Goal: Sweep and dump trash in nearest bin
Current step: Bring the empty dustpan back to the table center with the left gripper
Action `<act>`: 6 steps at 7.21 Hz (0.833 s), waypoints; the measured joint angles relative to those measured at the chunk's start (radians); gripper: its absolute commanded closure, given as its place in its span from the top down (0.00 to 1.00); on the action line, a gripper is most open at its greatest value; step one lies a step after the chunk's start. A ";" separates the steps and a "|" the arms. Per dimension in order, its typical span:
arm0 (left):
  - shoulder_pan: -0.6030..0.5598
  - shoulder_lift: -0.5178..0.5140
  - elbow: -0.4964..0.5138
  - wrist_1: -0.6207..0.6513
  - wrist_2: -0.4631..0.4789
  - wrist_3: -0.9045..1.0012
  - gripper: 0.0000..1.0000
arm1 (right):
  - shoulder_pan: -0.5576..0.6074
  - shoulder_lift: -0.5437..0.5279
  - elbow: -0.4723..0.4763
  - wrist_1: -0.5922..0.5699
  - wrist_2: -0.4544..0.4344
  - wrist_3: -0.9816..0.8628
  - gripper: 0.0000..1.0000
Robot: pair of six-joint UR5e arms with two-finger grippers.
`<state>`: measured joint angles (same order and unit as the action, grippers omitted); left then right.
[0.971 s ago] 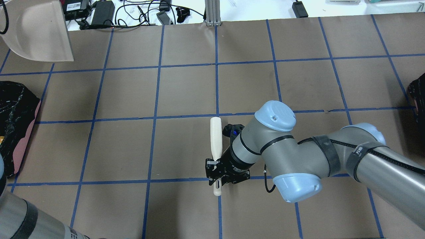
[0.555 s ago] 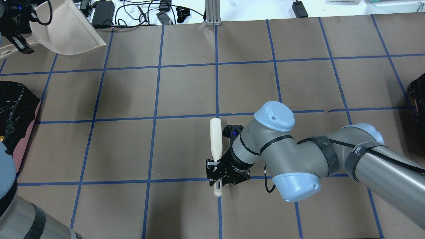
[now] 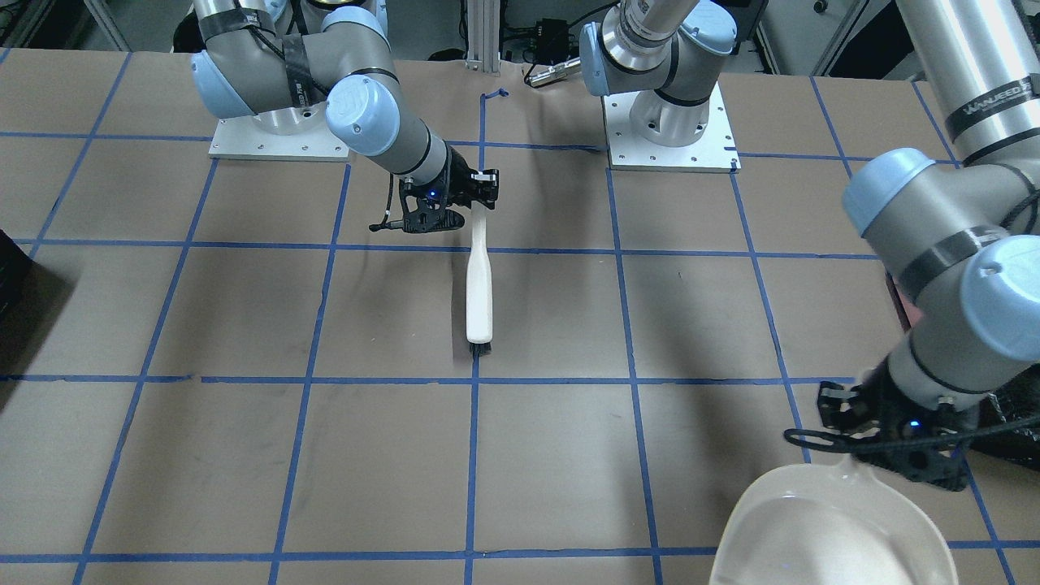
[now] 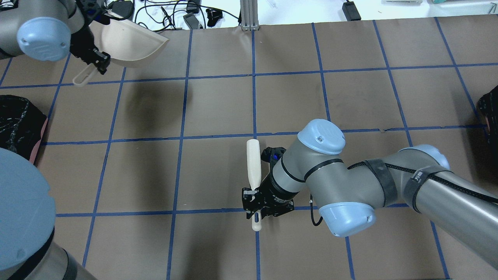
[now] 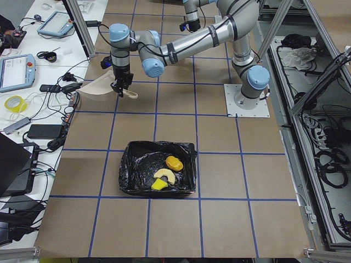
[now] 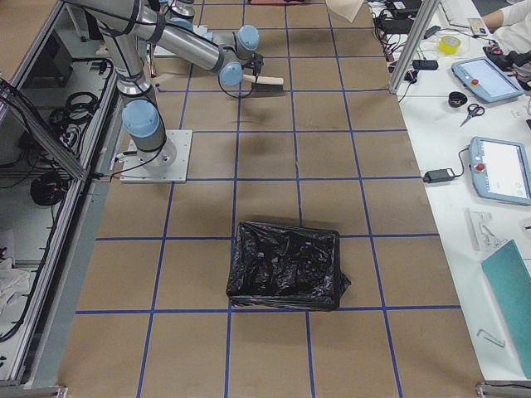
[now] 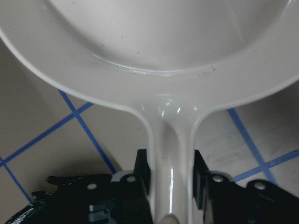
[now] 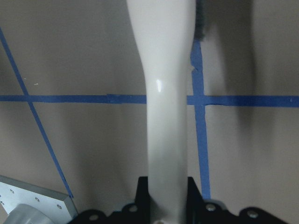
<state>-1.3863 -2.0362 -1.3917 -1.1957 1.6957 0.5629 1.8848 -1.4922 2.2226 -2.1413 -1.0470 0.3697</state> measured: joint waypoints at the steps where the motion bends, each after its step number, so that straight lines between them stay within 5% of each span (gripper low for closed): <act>1: -0.055 -0.012 0.001 -0.022 -0.057 -0.139 0.00 | -0.001 0.004 0.000 0.001 -0.003 0.000 0.43; 3: -0.144 -0.039 0.007 -0.058 -0.175 -0.362 0.00 | -0.001 0.012 0.000 0.001 -0.007 -0.003 0.50; 6: -0.272 -0.069 0.016 -0.072 -0.225 -0.515 0.00 | -0.001 0.013 0.000 0.002 -0.008 -0.004 0.58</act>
<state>-1.6579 -2.1055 -1.3756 -1.2678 1.4705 0.0481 1.8837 -1.4789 2.2225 -2.1388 -1.0550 0.3657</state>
